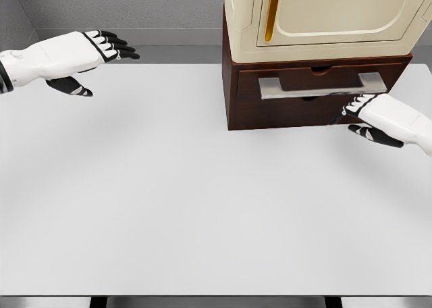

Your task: Put the switch into the drawer with left arm, and close the drawer with right arm

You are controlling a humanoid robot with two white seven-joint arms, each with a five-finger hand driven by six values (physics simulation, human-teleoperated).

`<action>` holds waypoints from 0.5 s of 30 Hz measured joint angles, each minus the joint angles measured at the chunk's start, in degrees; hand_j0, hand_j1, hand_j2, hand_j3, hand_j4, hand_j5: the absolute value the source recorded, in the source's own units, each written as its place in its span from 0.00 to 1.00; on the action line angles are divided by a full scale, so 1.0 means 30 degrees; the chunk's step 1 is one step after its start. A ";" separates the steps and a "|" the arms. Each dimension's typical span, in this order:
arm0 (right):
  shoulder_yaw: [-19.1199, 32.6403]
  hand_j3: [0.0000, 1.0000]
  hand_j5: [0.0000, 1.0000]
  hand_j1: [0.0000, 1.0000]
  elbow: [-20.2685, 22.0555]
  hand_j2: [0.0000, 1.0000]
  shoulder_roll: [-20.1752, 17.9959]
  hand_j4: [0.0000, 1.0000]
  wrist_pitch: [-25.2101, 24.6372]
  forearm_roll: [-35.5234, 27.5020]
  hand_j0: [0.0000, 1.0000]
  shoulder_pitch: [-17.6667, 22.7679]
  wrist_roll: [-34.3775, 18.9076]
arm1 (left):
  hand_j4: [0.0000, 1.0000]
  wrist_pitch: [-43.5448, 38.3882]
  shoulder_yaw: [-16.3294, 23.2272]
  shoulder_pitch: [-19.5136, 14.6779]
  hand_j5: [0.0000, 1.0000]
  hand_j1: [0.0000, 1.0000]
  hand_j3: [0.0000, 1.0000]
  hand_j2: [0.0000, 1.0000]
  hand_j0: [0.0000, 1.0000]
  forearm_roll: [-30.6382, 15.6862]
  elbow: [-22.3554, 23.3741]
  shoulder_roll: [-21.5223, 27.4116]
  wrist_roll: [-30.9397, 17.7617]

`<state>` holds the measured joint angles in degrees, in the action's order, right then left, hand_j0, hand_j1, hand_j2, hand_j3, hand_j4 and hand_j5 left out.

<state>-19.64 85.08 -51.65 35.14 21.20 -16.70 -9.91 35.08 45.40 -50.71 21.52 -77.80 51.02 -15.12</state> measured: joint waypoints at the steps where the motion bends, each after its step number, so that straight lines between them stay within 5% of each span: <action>1: -0.0002 0.57 0.57 0.57 -0.0038 0.57 0.0042 0.57 -0.0002 0.0029 0.57 -0.0030 0.0016 | 1.00 0.0000 0.0001 -0.0029 1.00 1.00 1.00 1.00 1.00 0.0003 -0.0001 -0.0007 -0.0001; 6: -0.0136 0.58 0.58 0.58 0.0082 0.58 -0.0031 0.58 -0.0021 0.0008 0.58 0.0204 0.0066 | 1.00 -0.0001 -0.0010 0.0000 1.00 1.00 1.00 1.00 1.00 0.0082 -0.0021 -0.0017 -0.0008; 12: 0.0000 0.61 0.61 0.61 0.1396 0.61 -0.1519 0.61 -0.0022 -0.0173 0.61 0.1933 0.0177 | 1.00 0.0000 -0.0041 -0.0030 1.00 1.00 1.00 1.00 1.00 0.0163 -0.0025 -0.0003 -0.0036; 15: 0.0438 0.79 0.79 0.79 0.2255 0.79 -0.2321 0.79 -0.0021 -0.0208 0.79 0.2870 0.0202 | 1.00 0.0001 -0.0051 -0.0058 1.00 1.00 1.00 1.00 1.00 0.0154 -0.0026 -0.0001 -0.0039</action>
<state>-18.33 91.85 -58.61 35.08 20.58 -8.09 -9.30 35.08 45.25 -50.89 21.98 -77.88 51.01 -15.23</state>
